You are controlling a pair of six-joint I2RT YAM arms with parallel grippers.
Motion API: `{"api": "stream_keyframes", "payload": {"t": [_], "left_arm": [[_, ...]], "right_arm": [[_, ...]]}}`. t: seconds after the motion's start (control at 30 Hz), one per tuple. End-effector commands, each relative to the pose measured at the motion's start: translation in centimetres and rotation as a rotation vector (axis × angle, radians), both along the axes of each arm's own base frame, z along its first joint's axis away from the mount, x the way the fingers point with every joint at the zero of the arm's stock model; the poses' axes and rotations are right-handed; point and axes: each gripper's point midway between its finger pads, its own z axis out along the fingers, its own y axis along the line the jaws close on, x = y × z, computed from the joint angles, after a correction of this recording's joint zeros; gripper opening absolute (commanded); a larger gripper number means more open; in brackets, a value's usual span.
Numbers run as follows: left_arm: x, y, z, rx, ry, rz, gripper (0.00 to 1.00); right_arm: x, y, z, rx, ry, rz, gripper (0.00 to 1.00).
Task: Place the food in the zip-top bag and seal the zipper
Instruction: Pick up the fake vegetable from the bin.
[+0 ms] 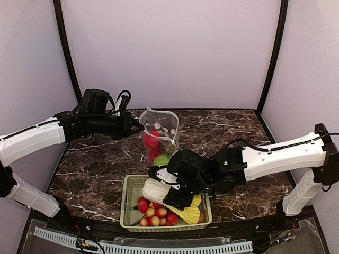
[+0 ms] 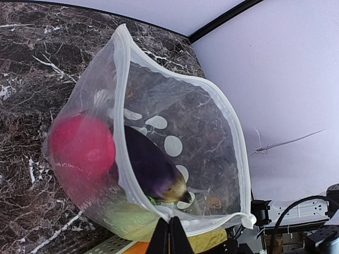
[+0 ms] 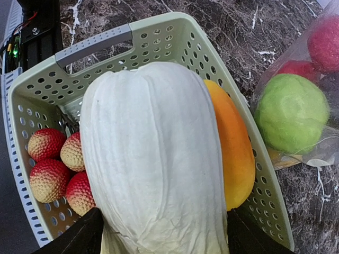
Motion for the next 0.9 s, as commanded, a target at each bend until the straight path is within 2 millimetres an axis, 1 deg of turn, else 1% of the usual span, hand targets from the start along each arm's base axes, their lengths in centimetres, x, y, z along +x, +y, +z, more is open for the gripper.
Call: {"api": "stream_keyframes", "payload": {"t": [0.0,0.1,0.17,0.2,0.3,0.4,0.47,0.6,0.67,0.73,0.87], "left_arm": [[0.2,0.0,0.5,-0.017,-0.016,-0.003,0.01],[0.2,0.0,0.5,-0.018,-0.015,-0.005,0.01],[0.2,0.0,0.5,-0.019,-0.013,-0.004,0.01],[0.2,0.0,0.5,-0.019,-0.013,-0.004,0.01],[0.1,0.0,0.5,-0.019,-0.015,-0.004,0.01],[0.1,0.1,0.4,-0.017,-0.011,-0.002,0.01],[0.0,0.2,0.4,-0.017,-0.010,-0.001,0.01],[0.0,0.1,0.5,-0.019,-0.013,-0.004,0.01],[0.0,0.1,0.4,-0.018,-0.012,-0.006,0.01],[-0.1,0.2,0.5,-0.017,-0.013,-0.006,0.01],[-0.1,0.3,0.4,-0.010,-0.016,-0.002,0.01]], "right_arm": [[-0.1,0.4,-1.1,-0.056,-0.041,0.036,0.79],[0.1,0.4,-2.0,-0.086,-0.056,0.044,0.79],[0.4,0.3,-2.6,-0.106,-0.069,0.038,0.76],[0.5,0.4,-2.7,-0.110,-0.075,0.035,0.73],[0.6,0.6,-2.2,-0.091,-0.072,0.018,0.55],[0.5,1.0,-0.7,-0.029,-0.063,0.012,0.39],[0.3,1.0,0.4,0.011,-0.055,0.007,0.27],[0.0,0.9,2.6,0.092,-0.032,-0.002,0.13],[-0.1,0.6,4.1,0.137,-0.025,-0.011,0.07],[-0.2,0.4,5.8,0.182,-0.019,-0.019,0.03],[-0.5,-0.8,8.9,0.269,-0.014,-0.032,0.02]]}}
